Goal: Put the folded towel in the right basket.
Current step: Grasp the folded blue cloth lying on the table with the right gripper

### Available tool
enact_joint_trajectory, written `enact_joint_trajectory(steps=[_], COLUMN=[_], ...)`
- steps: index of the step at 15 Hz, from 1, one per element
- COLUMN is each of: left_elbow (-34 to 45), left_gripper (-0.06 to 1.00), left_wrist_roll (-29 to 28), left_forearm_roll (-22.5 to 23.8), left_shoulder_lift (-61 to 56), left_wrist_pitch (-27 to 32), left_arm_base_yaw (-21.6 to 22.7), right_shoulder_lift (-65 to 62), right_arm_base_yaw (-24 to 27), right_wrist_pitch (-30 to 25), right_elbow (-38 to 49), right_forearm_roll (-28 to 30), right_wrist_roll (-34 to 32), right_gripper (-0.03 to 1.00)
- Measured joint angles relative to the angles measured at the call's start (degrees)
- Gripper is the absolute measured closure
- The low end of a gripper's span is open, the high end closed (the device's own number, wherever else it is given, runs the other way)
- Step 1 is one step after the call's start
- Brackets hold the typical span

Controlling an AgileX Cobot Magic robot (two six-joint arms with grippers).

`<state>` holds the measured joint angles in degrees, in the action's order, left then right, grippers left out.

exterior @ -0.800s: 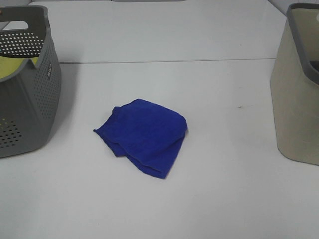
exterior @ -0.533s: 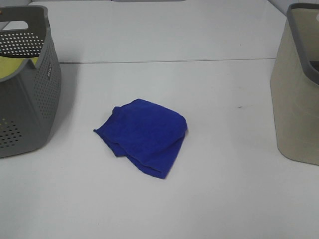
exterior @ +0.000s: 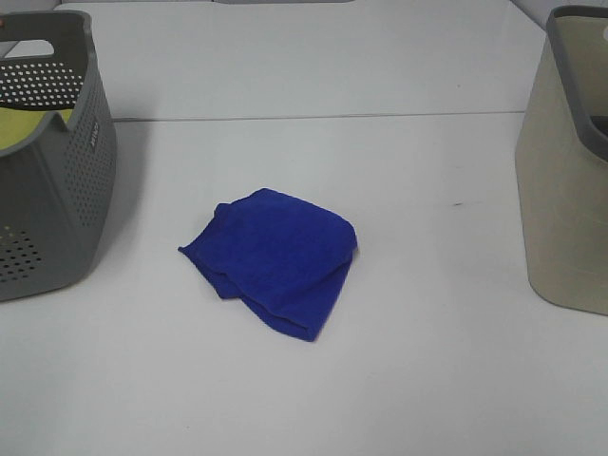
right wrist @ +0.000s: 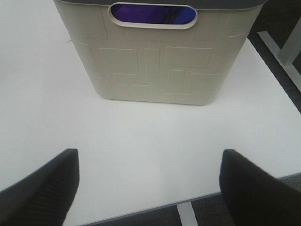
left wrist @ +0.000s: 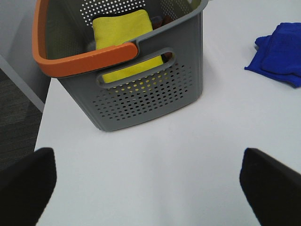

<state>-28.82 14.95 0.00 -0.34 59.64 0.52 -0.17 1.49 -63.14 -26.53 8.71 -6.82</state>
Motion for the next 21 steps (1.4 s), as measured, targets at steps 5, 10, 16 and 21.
enact_joint_trajectory(steps=[5, 10, 16, 21], left_elbow=[0.00, 0.00, 0.00, 0.00], left_gripper=[-0.04, -0.04, -0.04, -0.04], left_wrist_roll=[0.00, 0.00, 0.00, 0.00], left_forearm_roll=[0.00, 0.00, 0.00, 0.00], left_shoulder_lift=[0.00, 0.00, 0.00, 0.00], left_wrist_pitch=[0.00, 0.00, 0.00, 0.00], left_arm_base_yaw=[0.00, 0.00, 0.00, 0.00], right_shoulder_lift=[0.00, 0.00, 0.00, 0.00], right_arm_base_yaw=[0.00, 0.00, 0.00, 0.00], right_wrist_pitch=[-0.69, -1.03, -1.03, -1.03], right_elbow=[0.00, 0.00, 0.00, 0.00], right_forearm_roll=[-0.52, -0.29, -1.60, -4.13], right_wrist_roll=[0.00, 0.00, 4.41, 6.82], right_gripper=[0.06, 0.06, 0.06, 0.06])
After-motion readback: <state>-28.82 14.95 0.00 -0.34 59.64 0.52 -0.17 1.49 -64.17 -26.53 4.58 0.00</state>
